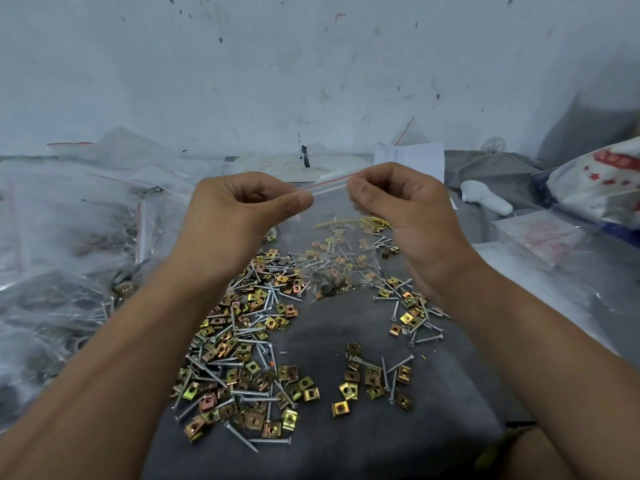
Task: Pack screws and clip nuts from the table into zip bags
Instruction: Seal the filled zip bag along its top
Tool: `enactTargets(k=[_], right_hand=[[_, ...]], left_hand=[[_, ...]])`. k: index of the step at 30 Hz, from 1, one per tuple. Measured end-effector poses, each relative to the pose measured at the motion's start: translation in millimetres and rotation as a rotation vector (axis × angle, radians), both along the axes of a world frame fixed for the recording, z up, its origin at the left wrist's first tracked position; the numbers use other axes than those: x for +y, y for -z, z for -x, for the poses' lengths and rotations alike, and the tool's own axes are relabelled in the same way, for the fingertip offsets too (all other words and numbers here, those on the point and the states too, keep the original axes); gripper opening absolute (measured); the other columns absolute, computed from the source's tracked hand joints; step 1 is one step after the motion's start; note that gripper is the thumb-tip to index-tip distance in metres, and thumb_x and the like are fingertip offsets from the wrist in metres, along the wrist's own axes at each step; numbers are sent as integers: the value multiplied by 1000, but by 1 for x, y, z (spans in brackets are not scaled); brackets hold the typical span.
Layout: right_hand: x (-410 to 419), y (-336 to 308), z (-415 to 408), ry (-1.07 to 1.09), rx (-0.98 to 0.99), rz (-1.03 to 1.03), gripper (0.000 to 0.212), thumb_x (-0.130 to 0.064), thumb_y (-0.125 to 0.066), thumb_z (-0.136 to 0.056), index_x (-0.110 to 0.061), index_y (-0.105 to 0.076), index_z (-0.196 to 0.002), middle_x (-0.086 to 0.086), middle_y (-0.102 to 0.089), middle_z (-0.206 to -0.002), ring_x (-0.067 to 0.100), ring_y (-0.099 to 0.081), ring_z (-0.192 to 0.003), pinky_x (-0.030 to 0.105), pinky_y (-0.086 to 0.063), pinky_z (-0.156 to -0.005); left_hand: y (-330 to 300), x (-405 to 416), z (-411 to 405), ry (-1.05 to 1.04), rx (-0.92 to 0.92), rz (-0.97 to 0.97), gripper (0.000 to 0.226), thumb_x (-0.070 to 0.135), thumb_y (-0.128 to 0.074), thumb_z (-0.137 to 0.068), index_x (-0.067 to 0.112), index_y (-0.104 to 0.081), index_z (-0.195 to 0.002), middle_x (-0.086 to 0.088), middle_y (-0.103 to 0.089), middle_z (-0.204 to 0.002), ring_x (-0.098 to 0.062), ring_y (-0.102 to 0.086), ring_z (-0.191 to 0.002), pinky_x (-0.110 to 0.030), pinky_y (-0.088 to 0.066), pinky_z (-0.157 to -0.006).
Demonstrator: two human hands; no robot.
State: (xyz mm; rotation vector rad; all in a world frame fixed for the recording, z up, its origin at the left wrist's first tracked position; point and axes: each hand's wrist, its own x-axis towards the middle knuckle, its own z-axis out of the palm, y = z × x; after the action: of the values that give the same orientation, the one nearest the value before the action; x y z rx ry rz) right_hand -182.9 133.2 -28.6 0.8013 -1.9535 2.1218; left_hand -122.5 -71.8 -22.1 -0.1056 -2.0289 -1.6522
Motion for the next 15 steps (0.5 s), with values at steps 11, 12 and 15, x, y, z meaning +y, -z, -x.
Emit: enactTargets(k=[11,12,15], right_hand=[[2,-15,-10,-141,-240,374,5,-17,-65,-96,-15,-69,-93,0,-62,-78,9,-50,-60,21,-38,-50],[4,-16,-11,-166,-262,397,7,-19,-63,-98,-15,-65,-93,-1,-59,-78,9,-49,-60,22,-39,-54],[16,-20,-12,-299,-459,420,20,-33,-56,-103,-13,-56,-104,14,-54,-97,24,-60,-78,29,-51,-71]], left_hand=[[17,31,-7,379,-338,-180,58,61,-74,-85,20,-68,-126,3,-76,-124,-17,-70,-118,-50,-53,-106],[19,39,-9,492,-399,-126,55,54,-76,-87,20,-68,-130,3,-75,-128,-17,-70,-120,-53,-52,-109],[20,56,-12,655,-483,-155,42,31,-76,-94,7,-67,-128,-2,-74,-118,-21,-70,-108,-57,-53,-107]])
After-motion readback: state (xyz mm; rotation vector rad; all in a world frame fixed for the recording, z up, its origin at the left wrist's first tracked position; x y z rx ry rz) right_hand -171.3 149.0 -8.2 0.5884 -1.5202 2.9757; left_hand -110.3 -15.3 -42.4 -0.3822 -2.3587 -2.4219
